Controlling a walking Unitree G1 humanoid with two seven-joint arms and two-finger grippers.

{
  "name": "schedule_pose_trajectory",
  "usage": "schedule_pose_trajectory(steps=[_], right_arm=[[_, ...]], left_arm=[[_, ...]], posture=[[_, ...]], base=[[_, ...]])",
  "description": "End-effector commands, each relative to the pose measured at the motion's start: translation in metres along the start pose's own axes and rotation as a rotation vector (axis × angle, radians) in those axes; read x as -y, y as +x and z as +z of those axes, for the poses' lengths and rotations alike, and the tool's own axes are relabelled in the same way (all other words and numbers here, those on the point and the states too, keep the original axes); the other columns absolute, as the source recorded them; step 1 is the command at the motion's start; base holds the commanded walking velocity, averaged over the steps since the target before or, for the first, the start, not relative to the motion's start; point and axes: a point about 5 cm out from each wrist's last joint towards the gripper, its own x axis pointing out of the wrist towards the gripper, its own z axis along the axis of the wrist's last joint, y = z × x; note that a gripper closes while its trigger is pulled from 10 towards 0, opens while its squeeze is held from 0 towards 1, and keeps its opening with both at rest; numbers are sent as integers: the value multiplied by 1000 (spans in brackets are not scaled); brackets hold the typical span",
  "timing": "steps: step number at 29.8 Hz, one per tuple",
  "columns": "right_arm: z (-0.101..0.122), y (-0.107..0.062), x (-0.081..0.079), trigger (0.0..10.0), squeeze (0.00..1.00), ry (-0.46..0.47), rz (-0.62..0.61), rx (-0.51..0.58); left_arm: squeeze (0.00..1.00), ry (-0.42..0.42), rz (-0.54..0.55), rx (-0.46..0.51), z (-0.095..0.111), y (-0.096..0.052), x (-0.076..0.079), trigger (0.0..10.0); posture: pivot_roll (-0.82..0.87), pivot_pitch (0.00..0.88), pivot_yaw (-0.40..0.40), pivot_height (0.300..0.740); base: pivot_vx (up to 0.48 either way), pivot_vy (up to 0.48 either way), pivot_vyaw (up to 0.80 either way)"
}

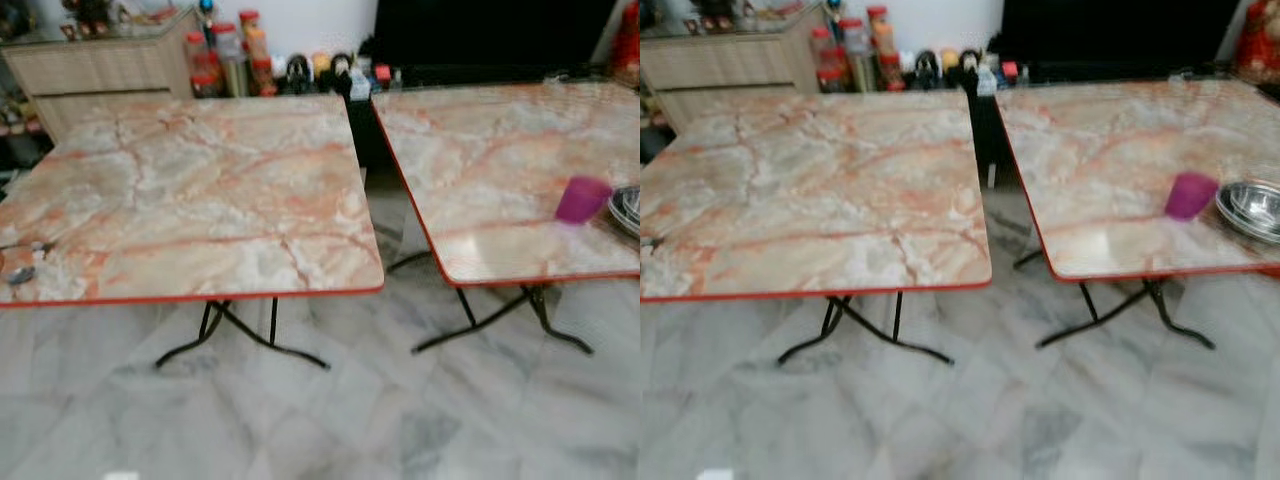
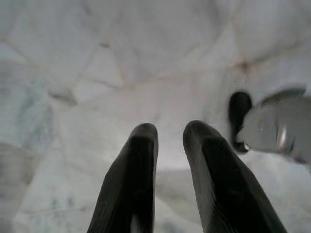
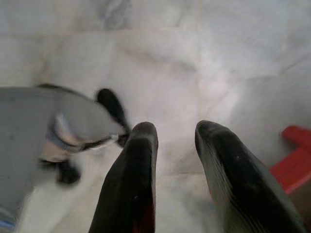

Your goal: Setting the table

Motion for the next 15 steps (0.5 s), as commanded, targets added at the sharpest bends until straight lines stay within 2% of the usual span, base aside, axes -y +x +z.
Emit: schedule_pose_trajectory(steps=[1, 9, 13, 15], right_arm=[[2, 1, -7, 10000, 0, 11, 16, 8], [3, 2, -8, 10000, 0, 14, 24, 20], [7, 1, -7, 10000, 0, -14, 15, 47], [7, 2, -7, 10000, 0, -37, 17, 42]], left_arm=[[0, 8, 25, -12, -1, -2, -9, 10000], [0, -1, 28, -7, -1, -2, -9, 10000], [0, -7, 29, -6, -1, -2, -9, 10000], [0, -10, 29, -6, -1, -2, -9, 10000]], posture=[[-20, 47, 35, 740], [-18, 53, 34, 740], [-14, 58, 30, 740], [-14, 60, 29, 740]], base=[[0, 435, 0], [0, 420, 0], [0, 398, 0], [0, 398, 644]])
